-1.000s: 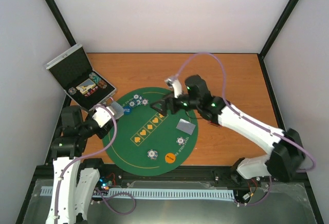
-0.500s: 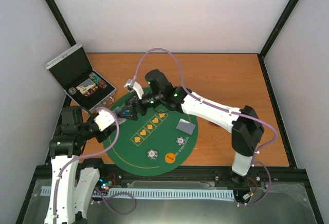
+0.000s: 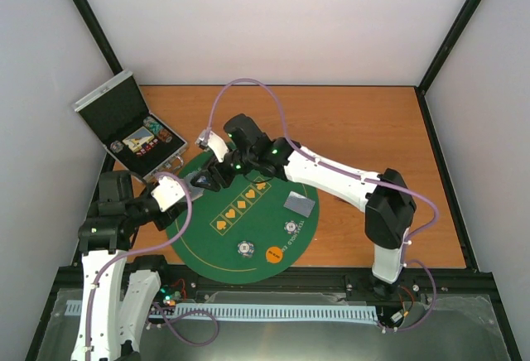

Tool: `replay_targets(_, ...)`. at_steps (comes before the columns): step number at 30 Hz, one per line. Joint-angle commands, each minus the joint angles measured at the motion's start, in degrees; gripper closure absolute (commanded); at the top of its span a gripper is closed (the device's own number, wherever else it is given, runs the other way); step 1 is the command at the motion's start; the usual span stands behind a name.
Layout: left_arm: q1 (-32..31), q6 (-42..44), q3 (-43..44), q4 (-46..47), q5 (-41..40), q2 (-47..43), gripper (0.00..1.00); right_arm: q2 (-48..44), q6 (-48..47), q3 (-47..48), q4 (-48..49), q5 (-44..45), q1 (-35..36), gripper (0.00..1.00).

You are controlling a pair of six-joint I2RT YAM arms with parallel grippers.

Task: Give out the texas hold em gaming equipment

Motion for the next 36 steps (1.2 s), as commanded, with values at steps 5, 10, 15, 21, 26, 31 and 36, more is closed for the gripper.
replay_targets(5, 0.5, 0.8, 0.1, 1.8, 1.2, -0.5, 0.54, -1.6, -1.0, 1.3, -1.8, -1.1, 0.2, 0.5)
replay_targets(10, 0.4, 0.8, -0.7, 2.0, 0.5, -0.7, 0.53, -2.6, -1.5, 1.4, -2.5, 0.3, 0.2, 0.56)
replay_targets(15, 0.5, 0.6, -0.7, 2.1, 0.6, -0.7, 0.53, -3.4, -1.7, 1.5, -3.0, 0.6, 0.2, 0.59)
replay_targets(21, 0.4, 0.3, -0.9, 2.2, 0.5, -0.7, 0.53, -3.9, -1.4, 1.5, -3.2, -0.1, 0.2, 0.71)
replay_targets(26, 0.4, -0.5, -0.7, 2.5, 0.7, -0.7, 0.53, -4.4, -1.9, 1.6, -4.2, 0.6, 0.2, 0.89)
replay_targets(31, 0.4, -1.3, -1.3, 2.8, 0.4, -1.0, 0.53, -5.4, -2.9, 1.6, -5.9, 3.4, 0.2, 0.97)
replay_targets(36, 0.4, -2.5, -2.0, 3.3, -0.3, -1.5, 0.53, -6.9, -4.0, 1.7, -6.9, 4.2, 0.2, 0.97)
